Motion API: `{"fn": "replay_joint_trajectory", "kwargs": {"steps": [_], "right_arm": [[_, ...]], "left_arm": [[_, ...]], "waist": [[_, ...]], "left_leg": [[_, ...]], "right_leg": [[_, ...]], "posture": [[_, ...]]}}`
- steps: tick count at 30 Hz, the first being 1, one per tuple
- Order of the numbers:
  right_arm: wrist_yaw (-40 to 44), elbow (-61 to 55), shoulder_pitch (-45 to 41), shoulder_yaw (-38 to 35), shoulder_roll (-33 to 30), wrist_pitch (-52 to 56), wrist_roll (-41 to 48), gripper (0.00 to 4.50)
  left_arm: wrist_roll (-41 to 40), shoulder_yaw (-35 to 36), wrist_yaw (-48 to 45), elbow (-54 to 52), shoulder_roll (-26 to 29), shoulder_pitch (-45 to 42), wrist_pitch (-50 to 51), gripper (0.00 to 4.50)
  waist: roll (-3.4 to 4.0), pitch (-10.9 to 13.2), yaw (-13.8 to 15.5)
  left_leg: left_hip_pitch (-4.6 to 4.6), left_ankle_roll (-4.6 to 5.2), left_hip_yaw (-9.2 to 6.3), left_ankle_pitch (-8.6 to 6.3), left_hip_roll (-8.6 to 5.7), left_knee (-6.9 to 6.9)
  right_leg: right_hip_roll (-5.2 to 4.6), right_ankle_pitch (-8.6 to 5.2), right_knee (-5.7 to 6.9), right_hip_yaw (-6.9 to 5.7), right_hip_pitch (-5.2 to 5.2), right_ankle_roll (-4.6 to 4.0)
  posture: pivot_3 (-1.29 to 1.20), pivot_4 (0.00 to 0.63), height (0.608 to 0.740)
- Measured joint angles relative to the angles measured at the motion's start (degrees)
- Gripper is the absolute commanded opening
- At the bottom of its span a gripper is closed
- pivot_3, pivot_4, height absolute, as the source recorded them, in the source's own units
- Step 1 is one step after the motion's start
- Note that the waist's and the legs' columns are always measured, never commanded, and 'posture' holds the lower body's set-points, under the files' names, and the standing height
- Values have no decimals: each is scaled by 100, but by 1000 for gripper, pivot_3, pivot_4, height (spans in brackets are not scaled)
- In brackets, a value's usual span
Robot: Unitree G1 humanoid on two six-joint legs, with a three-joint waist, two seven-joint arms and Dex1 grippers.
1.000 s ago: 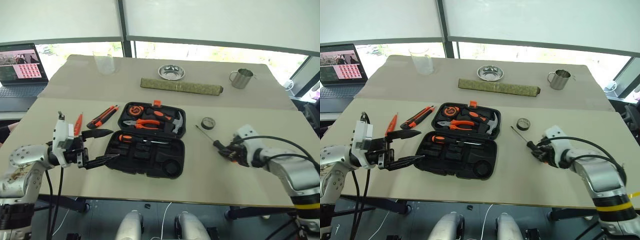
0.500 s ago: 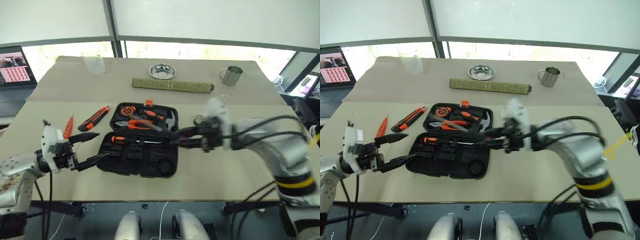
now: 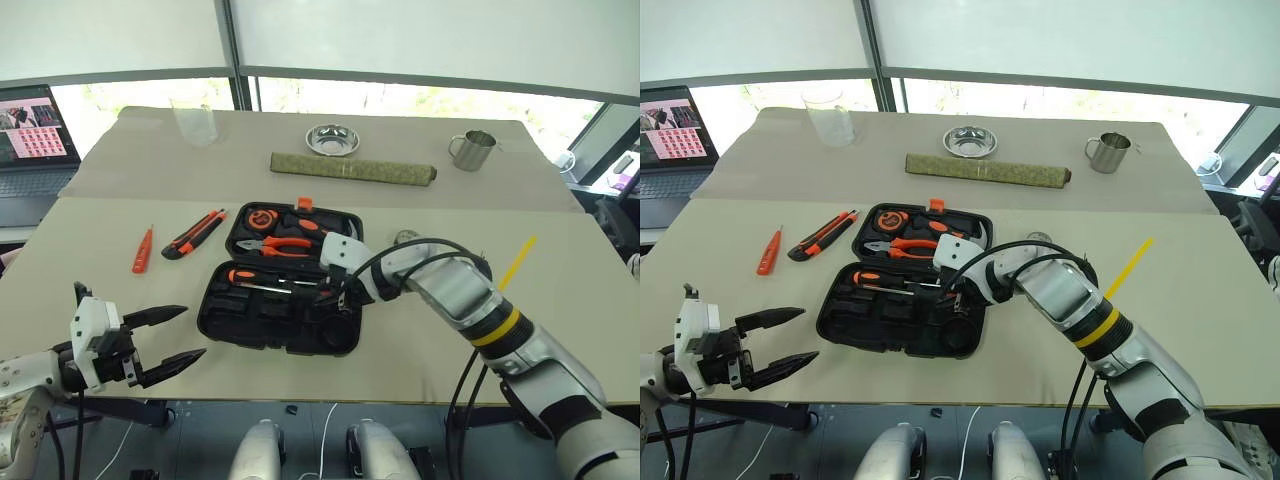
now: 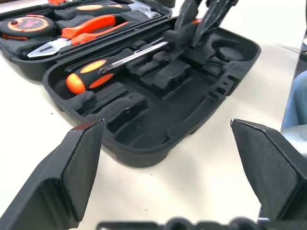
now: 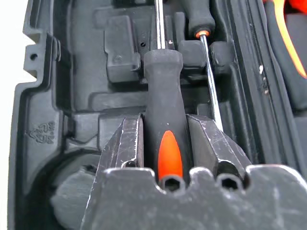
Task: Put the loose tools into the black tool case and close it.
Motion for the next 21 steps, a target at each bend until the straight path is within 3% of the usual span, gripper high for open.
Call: {"fn": "replay_joint_trajectory", "kwargs": {"steps": [8, 21], "right_arm": [[302, 251, -107, 24, 53, -187, -237, 1025], [665, 568, -272, -155, 49, 405, -279, 1025]], "left_arm": [[0, 17, -35, 71, -40, 7, -241, 4500], [45, -28, -77, 313, -173, -22, -518, 4500]], "waist": [[0, 0, 2], [1, 0, -4]], "left_leg": [[6, 0, 4, 0, -1, 0], [6, 0, 12, 0, -1, -2]], "right_leg": [[-1, 1, 0, 0, 4, -2], [-2, 2, 1, 1, -1, -4]], "posture": [[0, 150, 740], [0, 150, 740]]}}
